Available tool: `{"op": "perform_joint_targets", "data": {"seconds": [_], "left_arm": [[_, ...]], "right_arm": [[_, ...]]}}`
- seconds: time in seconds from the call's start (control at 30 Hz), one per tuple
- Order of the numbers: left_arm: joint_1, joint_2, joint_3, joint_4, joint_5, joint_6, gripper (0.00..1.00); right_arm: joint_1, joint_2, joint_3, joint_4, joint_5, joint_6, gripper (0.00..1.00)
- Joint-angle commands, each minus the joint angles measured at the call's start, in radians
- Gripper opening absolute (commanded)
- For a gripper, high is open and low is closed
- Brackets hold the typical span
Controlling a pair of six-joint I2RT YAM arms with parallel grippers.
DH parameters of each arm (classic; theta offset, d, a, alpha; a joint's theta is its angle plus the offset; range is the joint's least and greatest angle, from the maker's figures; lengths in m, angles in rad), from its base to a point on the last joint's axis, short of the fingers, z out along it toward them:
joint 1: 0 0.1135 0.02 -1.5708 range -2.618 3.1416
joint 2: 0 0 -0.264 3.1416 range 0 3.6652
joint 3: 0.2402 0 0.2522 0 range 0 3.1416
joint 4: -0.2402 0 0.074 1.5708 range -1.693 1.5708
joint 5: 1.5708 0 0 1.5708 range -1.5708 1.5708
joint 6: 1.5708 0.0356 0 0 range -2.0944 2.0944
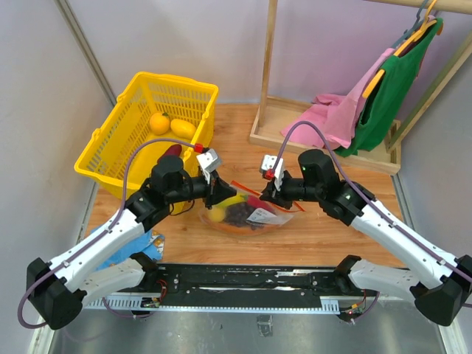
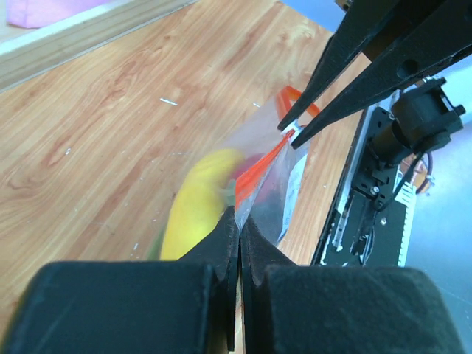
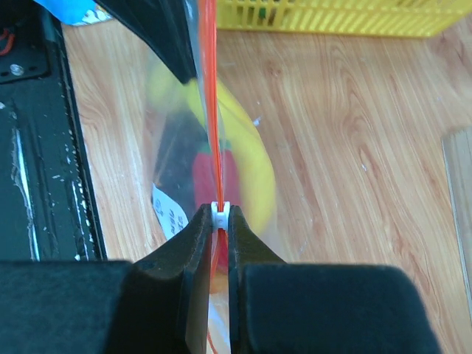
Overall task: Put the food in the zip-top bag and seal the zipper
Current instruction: Zip the zipper food storage bag at the center of the board.
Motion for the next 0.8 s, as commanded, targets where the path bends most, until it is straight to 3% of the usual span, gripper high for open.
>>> {"op": "perform_joint_targets", "data": {"seconds": [0.0, 0.77], "left_arm": [[0.004, -0.05, 0.02, 0.015, -0.129, -0.02, 0.0], [0.004, -0.118, 0.097, -0.136, -0.326, -0.011, 0.0]], "right_arm": [[-0.045, -0.036, -0.028, -0.135, 0.143, -0.008, 0.01], [-0.308, -0.15, -0.113, -0.325, 0.301, 0.172, 0.01]]}}
